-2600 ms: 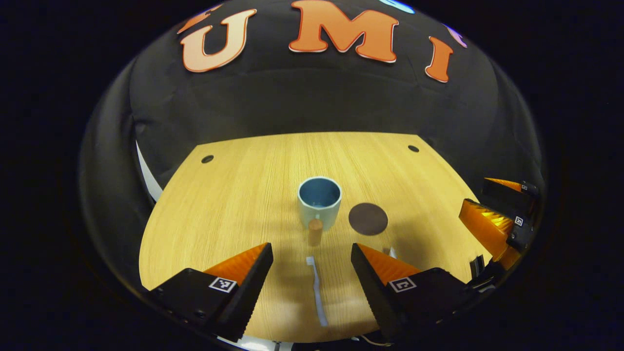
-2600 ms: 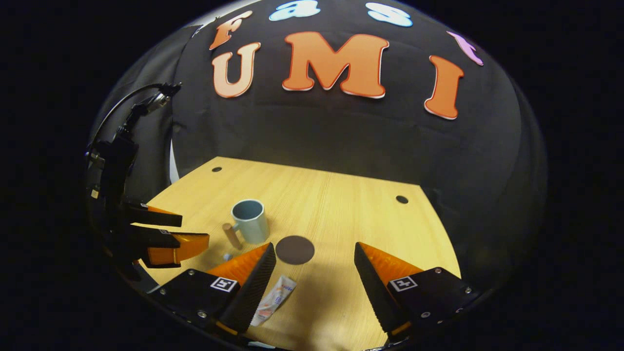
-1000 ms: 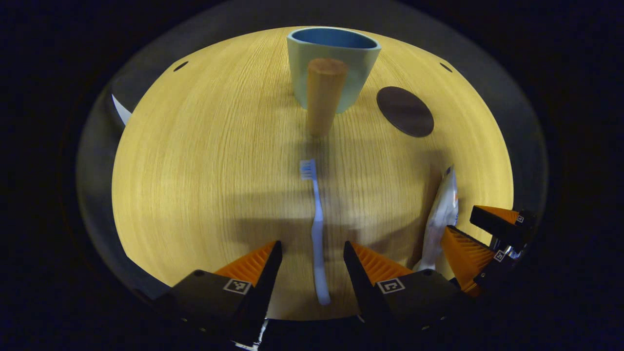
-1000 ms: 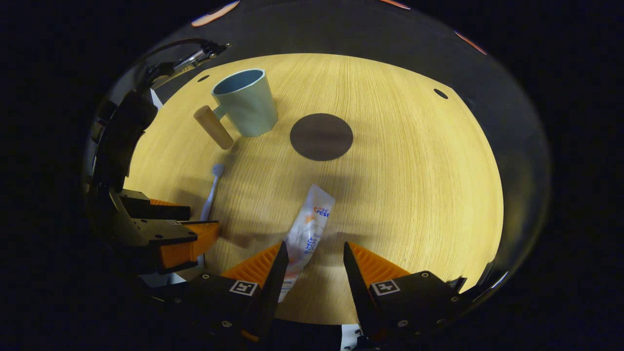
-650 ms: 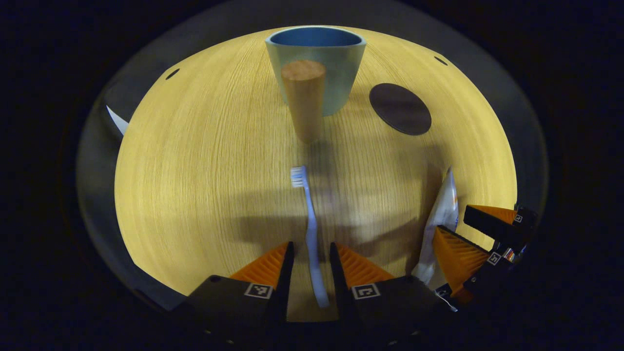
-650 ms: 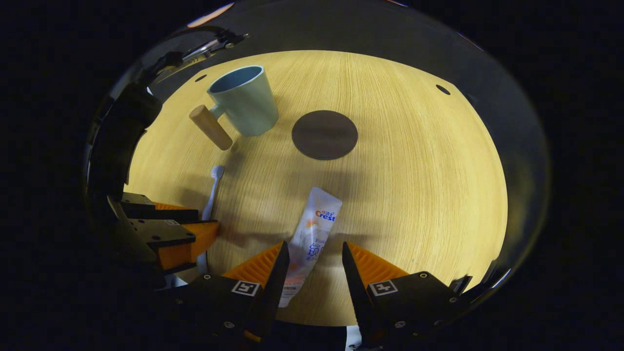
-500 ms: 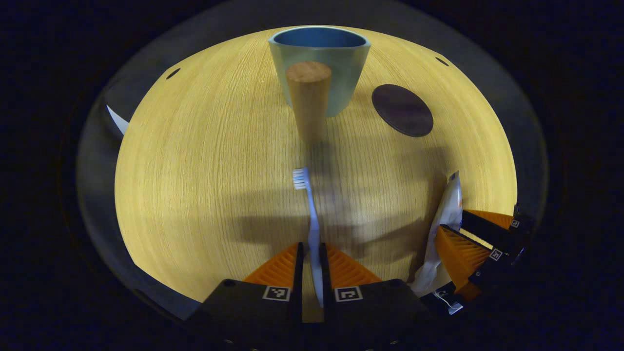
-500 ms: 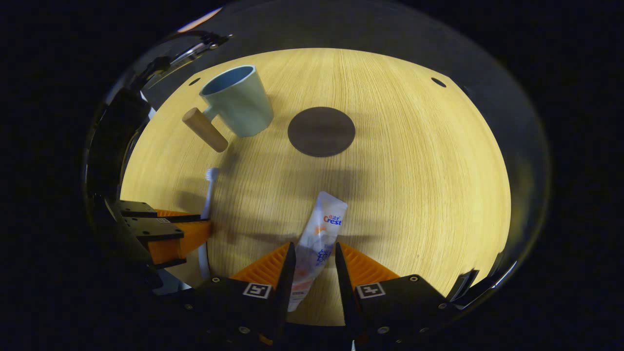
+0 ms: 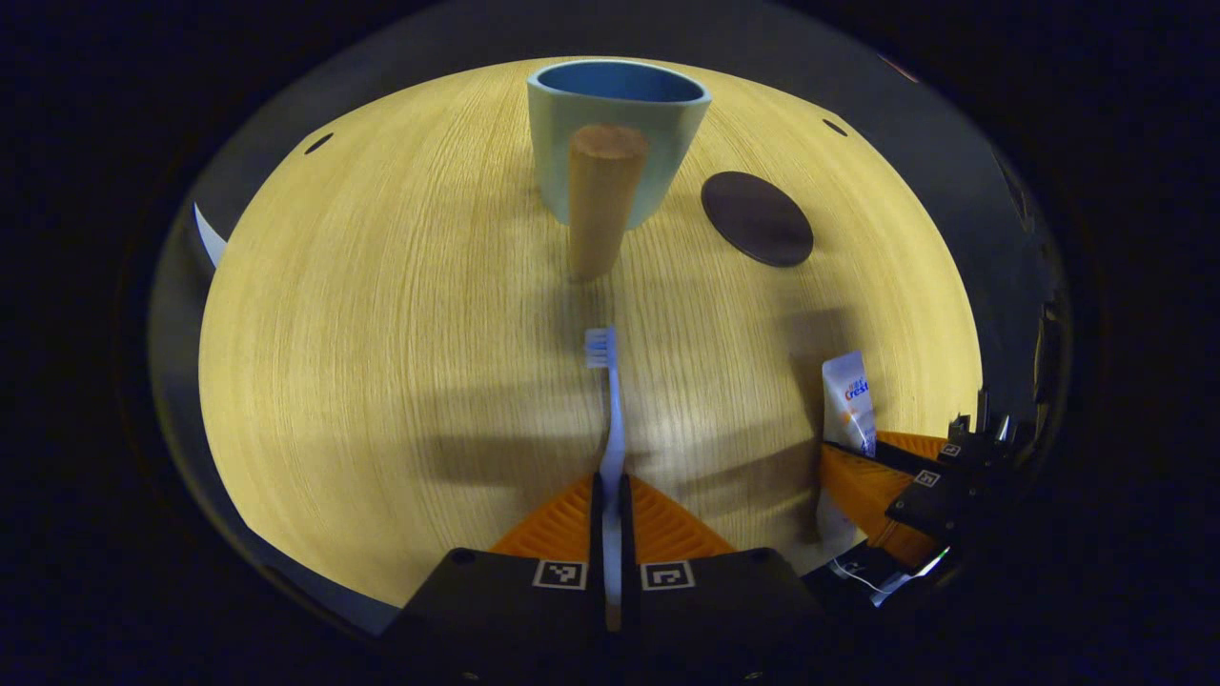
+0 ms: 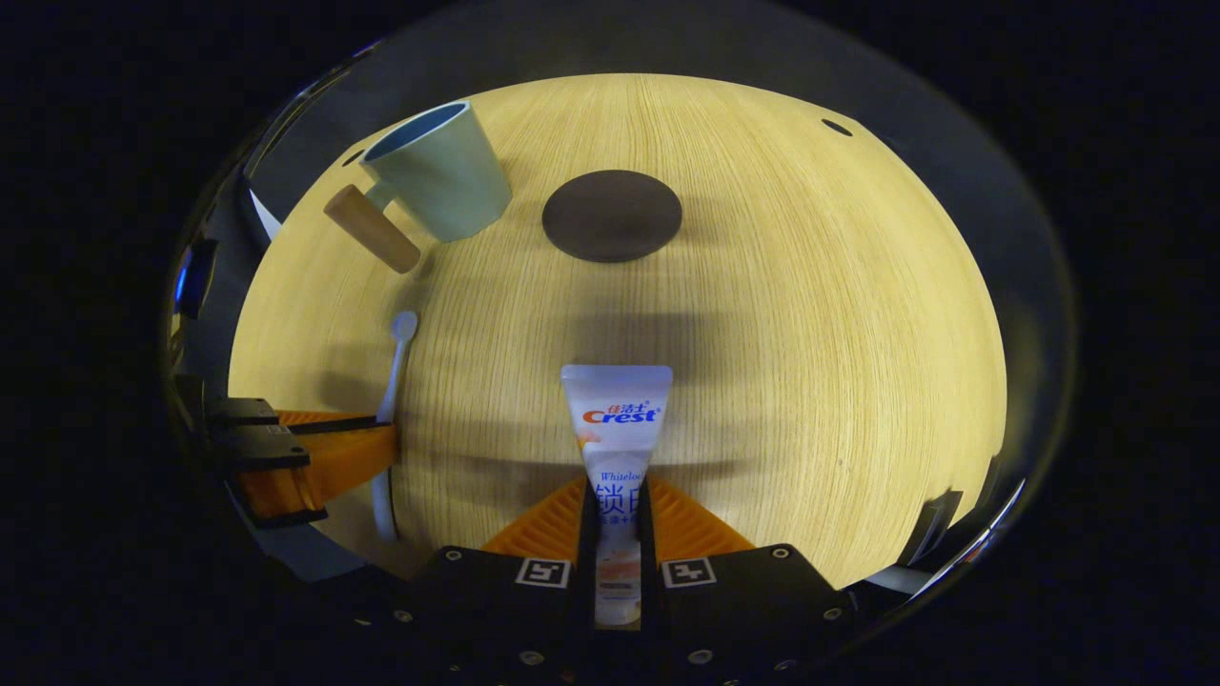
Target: Put the toothbrush and toothpaste on the desktop into the cup, then pick up the cup and place it on the coaster on the desktop.
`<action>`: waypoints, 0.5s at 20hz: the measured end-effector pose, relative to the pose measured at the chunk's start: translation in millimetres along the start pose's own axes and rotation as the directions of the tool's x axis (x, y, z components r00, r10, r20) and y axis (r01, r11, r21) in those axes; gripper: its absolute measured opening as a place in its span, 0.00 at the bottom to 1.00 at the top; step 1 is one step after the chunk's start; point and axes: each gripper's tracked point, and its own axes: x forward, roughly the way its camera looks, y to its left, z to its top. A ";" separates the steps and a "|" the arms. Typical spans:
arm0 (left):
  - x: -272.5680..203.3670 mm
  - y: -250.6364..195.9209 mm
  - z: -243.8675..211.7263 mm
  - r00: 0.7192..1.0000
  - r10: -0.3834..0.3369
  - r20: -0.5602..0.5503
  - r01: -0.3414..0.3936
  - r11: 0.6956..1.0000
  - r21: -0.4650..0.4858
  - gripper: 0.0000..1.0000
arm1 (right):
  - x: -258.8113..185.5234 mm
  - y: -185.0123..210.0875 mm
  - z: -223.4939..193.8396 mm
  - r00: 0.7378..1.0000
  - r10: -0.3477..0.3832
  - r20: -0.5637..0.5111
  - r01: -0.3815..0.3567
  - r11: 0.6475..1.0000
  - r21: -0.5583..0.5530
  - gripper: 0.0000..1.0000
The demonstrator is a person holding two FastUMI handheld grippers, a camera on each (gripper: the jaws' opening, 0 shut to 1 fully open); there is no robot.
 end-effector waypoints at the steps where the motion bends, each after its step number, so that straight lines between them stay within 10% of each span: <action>1: -18.3 3.0 -57.8 1.000 -0.010 0.008 0.010 1.000 0.009 0.06 | 0.1 0.0 0.5 1.000 -0.005 0.004 0.005 1.000 0.009 0.19; 10: -79.2 2.3 -36.2 0.977 -0.059 0.207 0.053 0.998 0.030 0.06 | -1.5 -2.5 3.8 0.998 0.036 0.043 -0.035 0.999 -0.037 0.13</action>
